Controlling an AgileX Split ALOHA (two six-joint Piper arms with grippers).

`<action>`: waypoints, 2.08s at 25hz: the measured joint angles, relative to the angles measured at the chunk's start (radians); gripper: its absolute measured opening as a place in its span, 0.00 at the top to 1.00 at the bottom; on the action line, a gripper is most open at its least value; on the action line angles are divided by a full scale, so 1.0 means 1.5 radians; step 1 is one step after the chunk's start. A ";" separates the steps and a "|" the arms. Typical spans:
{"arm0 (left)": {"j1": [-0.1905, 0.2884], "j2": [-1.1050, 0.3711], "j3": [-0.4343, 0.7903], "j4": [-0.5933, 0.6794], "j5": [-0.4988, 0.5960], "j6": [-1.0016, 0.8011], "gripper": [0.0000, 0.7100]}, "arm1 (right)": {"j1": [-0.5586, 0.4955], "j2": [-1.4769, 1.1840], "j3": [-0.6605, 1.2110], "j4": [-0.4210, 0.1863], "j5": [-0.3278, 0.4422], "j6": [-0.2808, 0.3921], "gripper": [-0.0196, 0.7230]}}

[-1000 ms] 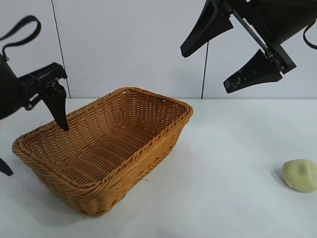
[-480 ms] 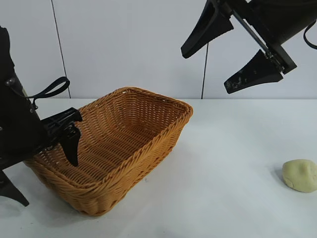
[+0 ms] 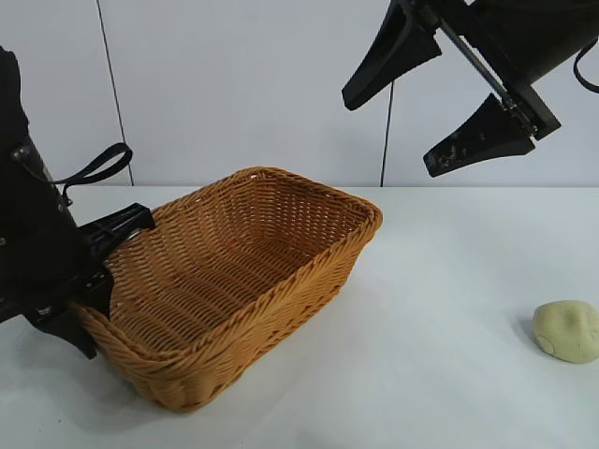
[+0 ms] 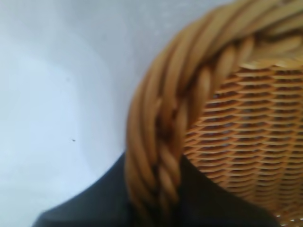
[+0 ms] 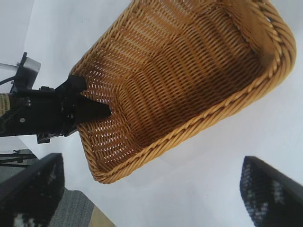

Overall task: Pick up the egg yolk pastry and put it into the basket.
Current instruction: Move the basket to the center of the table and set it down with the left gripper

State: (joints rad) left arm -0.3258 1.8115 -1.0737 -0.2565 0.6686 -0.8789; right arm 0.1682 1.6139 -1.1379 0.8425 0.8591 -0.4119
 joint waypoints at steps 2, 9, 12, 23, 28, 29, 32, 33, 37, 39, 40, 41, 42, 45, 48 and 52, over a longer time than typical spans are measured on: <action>0.022 0.017 -0.036 -0.015 0.031 0.071 0.80 | 0.000 0.000 0.000 0.000 0.000 0.000 0.04; 0.044 0.090 -0.171 -0.031 0.153 0.309 0.80 | 0.000 0.000 0.000 -0.001 0.001 0.000 0.04; 0.044 0.104 -0.214 -0.034 0.182 0.376 0.80 | 0.000 0.000 0.000 -0.001 0.001 0.000 0.04; 0.044 0.160 -0.257 -0.033 0.214 0.451 0.80 | 0.000 0.000 0.000 -0.001 0.001 0.000 0.04; 0.044 0.190 -0.257 -0.041 0.184 0.466 0.80 | 0.000 0.000 0.000 -0.001 0.001 0.000 0.04; 0.044 0.195 -0.257 -0.045 0.181 0.471 0.80 | 0.000 0.000 0.000 -0.001 0.001 0.000 0.04; 0.044 0.211 -0.257 -0.060 0.170 0.490 0.80 | 0.000 0.000 0.000 -0.001 0.001 0.000 0.04; 0.044 0.211 -0.257 -0.060 0.169 0.495 0.80 | 0.000 0.000 0.000 -0.001 0.001 0.000 0.04; 0.044 0.212 -0.259 -0.063 0.166 0.500 0.80 | 0.000 0.000 0.000 -0.003 0.000 0.000 0.04; 0.044 0.213 -0.259 -0.063 0.166 0.500 0.80 | 0.000 0.000 0.000 -0.003 0.000 0.000 0.04; 0.044 0.213 -0.259 -0.063 0.166 0.500 0.79 | 0.000 0.000 0.000 -0.003 0.000 0.000 0.04; 0.044 0.213 -0.259 -0.063 0.164 0.500 0.78 | 0.000 0.000 0.000 -0.003 0.000 0.001 0.04; 0.044 0.213 -0.260 -0.065 0.163 0.500 0.74 | 0.000 0.000 0.000 -0.003 0.000 0.001 0.04; 0.044 0.213 -0.262 -0.073 0.158 0.500 0.56 | 0.000 0.000 0.000 -0.003 0.000 0.001 0.04; 0.044 0.214 -0.264 -0.074 0.156 0.501 0.33 | 0.000 0.000 0.000 -0.003 0.000 0.001 0.04; 0.044 0.214 -0.265 -0.073 0.158 0.501 0.09 | 0.000 0.000 0.000 -0.003 0.000 0.001 0.04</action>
State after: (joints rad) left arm -0.2600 2.1321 -1.4713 -0.3659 0.9057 -0.1273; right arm 0.1682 1.6139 -1.1379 0.8385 0.8594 -0.4111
